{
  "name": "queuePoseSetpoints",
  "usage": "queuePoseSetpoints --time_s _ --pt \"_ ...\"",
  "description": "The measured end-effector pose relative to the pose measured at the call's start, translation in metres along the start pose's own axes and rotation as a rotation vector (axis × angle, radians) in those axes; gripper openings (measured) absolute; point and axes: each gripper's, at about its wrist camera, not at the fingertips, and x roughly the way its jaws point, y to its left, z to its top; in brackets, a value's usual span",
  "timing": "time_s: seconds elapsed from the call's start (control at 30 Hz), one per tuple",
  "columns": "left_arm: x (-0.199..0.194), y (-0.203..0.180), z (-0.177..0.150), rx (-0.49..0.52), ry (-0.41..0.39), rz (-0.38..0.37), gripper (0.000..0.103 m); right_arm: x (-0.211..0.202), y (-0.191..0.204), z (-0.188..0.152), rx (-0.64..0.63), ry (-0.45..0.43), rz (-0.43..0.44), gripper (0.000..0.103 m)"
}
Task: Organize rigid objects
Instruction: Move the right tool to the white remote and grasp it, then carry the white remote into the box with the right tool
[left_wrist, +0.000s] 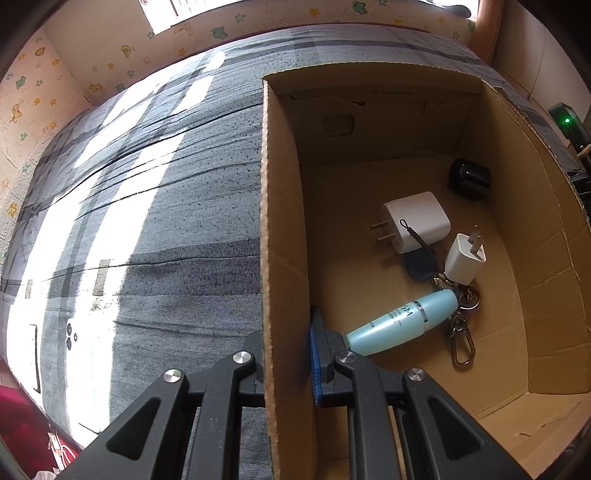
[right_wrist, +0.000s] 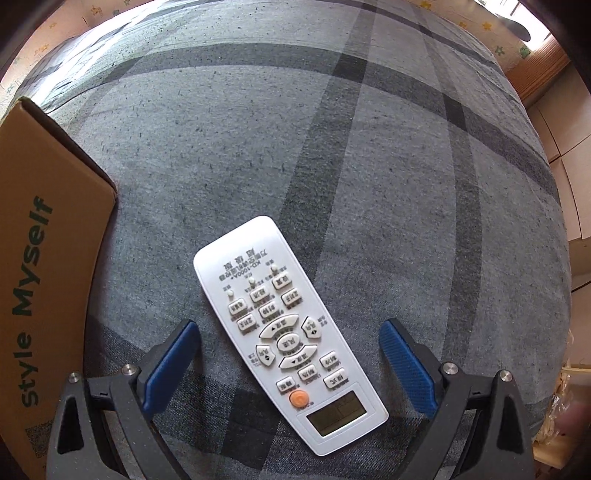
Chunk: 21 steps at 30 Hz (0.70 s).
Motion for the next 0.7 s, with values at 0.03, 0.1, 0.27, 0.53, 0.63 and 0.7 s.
queuePoseSetpoints --time_s 0.03,0.1,0.27,0.53,0.63,0.7 --pt "0.000 0.000 0.000 0.002 0.000 0.002 0.015 0.001 0.000 0.001 -0.001 0.002 0.002 0.099" --pt "0.000 -0.001 0.000 -0.001 0.000 -0.002 0.014 0.005 -0.002 0.006 -0.001 0.007 0.009 0.090" --pt "0.001 -0.001 0.000 -0.004 0.000 -0.003 0.015 0.000 0.006 0.000 -0.005 0.006 0.012 0.059" --pt "0.001 0.000 0.000 -0.005 0.000 -0.005 0.015 -0.018 0.013 -0.008 0.068 -0.007 -0.009 0.050" --pt "0.001 -0.001 0.000 -0.004 -0.001 -0.003 0.015 -0.025 0.015 -0.012 0.095 -0.019 -0.013 0.050" --pt "0.001 -0.001 -0.001 -0.003 -0.002 -0.003 0.015 -0.032 0.015 -0.019 0.106 -0.031 -0.018 0.049"
